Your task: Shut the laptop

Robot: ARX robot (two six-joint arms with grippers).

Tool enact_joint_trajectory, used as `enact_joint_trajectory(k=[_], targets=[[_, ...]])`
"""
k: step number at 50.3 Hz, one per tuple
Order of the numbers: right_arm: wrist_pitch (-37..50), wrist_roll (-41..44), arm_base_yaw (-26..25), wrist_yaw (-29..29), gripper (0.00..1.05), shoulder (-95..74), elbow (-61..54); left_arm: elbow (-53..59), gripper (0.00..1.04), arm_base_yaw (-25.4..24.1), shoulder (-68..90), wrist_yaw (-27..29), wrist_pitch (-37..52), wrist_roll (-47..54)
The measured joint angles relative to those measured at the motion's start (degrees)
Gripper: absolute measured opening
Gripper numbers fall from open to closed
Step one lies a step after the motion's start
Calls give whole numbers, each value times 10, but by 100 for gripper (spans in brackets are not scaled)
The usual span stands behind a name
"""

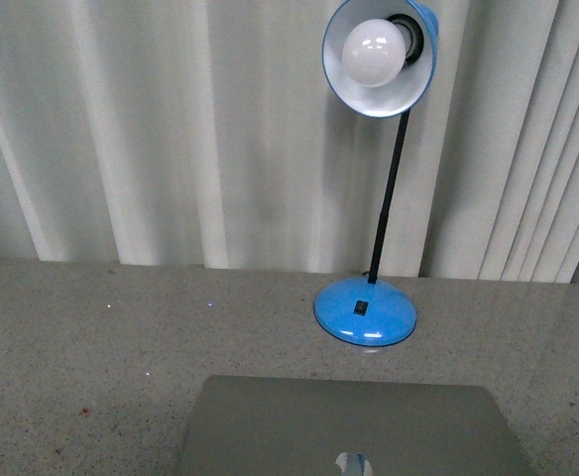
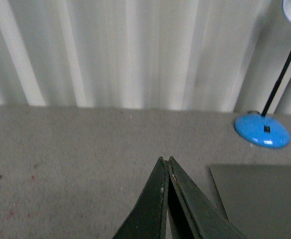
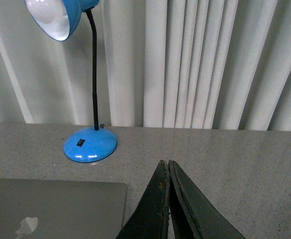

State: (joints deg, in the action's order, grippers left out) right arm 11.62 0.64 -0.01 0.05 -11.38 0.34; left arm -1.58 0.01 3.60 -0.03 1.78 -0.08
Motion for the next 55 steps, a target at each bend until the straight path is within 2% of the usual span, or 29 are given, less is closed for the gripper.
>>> enact_joint_trajectory(k=[5,8,10,21,36,39,45,47,48,55], targets=[[-15,0,0,0,3,14,0,0,4,0,-34,0,-15,0],[-90,0,0,1,3,72,0,0,4,0,-33,0,-17,0],[-110,0,0,0,3,90,0,0,4,0,-34,0,-17,0],[-116,0,0,0,3,111,0,0,5,0,-34,0,-18,0],[-116,0,0,0,51,111,0,0,55,0,-35,0,-17,0],[-116,0,0,0,67,111,0,0,69,0,-35,0,-17,0],[-116,0,0,0,87,111,0,0,90,0,-35,0,-17,0],[-116,0,0,0,97,111,0,0,100,0,-35,0,-17,0],[-116,0,0,0,99,111,0,0,99,0,-35,0,-17,0],[-116,0,0,0,97,111,0,0,98,0,-35,0,-17,0]])
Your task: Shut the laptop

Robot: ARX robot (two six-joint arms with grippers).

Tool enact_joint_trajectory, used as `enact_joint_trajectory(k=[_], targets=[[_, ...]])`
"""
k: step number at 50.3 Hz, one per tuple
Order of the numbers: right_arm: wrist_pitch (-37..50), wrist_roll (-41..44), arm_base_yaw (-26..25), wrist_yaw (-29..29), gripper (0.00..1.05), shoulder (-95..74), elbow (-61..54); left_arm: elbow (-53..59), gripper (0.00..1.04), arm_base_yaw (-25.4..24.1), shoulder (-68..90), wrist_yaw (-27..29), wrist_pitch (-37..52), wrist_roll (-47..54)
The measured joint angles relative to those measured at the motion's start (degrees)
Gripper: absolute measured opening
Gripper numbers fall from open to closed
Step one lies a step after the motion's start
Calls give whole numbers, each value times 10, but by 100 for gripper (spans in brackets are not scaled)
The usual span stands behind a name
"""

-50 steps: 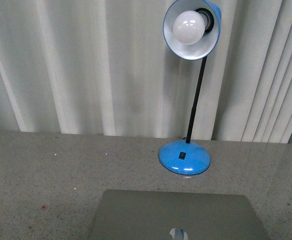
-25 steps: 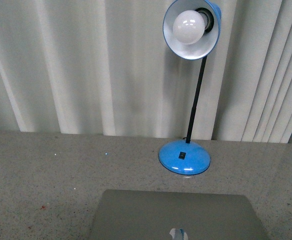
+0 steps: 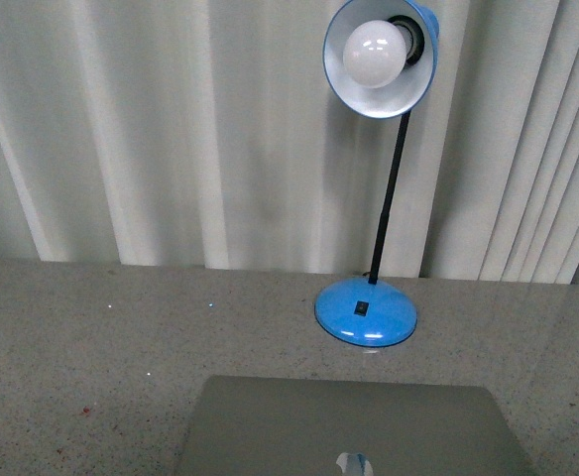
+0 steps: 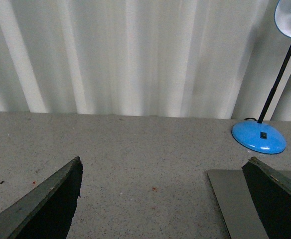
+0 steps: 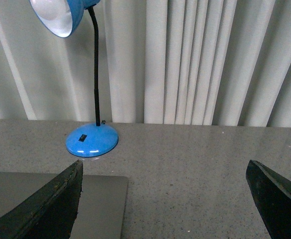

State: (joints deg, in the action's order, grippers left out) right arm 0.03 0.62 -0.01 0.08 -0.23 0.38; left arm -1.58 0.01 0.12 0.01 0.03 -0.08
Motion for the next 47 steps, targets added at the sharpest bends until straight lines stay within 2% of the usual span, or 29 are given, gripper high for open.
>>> enact_joint_trajectory(k=[47], targets=[[0,0,0,0,97,0,0,0,98,0,0,0,0,0]])
